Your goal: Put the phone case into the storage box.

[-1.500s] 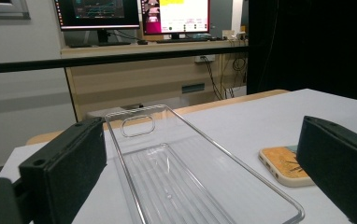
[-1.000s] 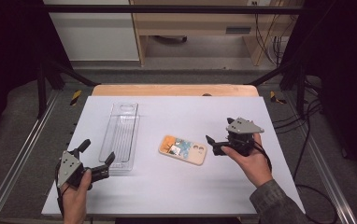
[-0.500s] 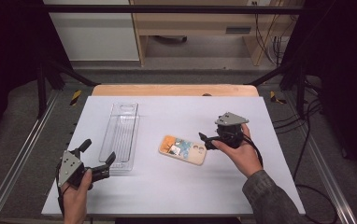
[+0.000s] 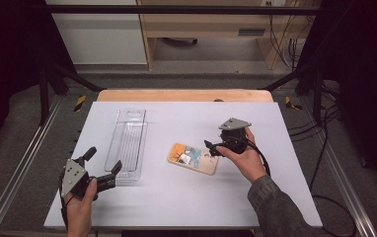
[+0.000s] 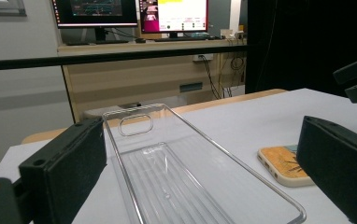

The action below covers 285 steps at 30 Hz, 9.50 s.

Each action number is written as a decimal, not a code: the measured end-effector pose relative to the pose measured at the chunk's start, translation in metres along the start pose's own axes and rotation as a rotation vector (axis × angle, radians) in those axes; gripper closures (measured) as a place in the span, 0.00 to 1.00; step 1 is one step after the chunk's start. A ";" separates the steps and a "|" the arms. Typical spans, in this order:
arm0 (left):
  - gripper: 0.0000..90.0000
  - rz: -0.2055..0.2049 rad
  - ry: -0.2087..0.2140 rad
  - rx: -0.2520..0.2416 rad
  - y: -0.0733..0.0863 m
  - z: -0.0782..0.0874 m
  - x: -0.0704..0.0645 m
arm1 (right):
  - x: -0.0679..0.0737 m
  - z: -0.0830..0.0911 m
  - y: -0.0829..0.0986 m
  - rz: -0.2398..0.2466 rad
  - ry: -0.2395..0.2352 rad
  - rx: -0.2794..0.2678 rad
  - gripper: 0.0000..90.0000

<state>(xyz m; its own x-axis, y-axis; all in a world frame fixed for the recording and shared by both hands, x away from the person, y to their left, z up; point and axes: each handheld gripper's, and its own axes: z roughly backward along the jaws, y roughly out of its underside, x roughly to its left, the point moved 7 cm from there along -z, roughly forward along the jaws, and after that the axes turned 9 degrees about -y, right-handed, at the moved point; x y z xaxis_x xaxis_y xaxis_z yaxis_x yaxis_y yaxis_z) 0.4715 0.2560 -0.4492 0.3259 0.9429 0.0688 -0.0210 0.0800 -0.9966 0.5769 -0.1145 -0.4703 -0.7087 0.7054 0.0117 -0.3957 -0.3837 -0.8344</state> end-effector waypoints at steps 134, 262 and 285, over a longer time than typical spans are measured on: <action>0.02 0.004 -0.006 0.009 0.001 0.001 0.000 | 0.061 -0.065 0.038 0.066 -0.179 0.234 1.00; 0.02 -0.020 -0.005 0.014 0.002 0.000 -0.002 | 0.085 -0.011 0.053 0.068 -0.276 0.452 0.14; 0.02 -0.085 0.023 0.012 -0.002 0.001 -0.018 | 0.071 0.017 0.031 0.085 -0.246 0.466 0.14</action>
<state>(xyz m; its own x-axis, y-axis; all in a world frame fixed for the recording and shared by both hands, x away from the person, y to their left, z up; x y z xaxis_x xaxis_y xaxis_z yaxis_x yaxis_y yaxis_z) 0.4644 0.2392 -0.4488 0.3487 0.9248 0.1521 -0.0039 0.1638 -0.9865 0.5042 -0.0862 -0.4865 -0.8434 0.5213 0.1298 -0.5086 -0.6970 -0.5055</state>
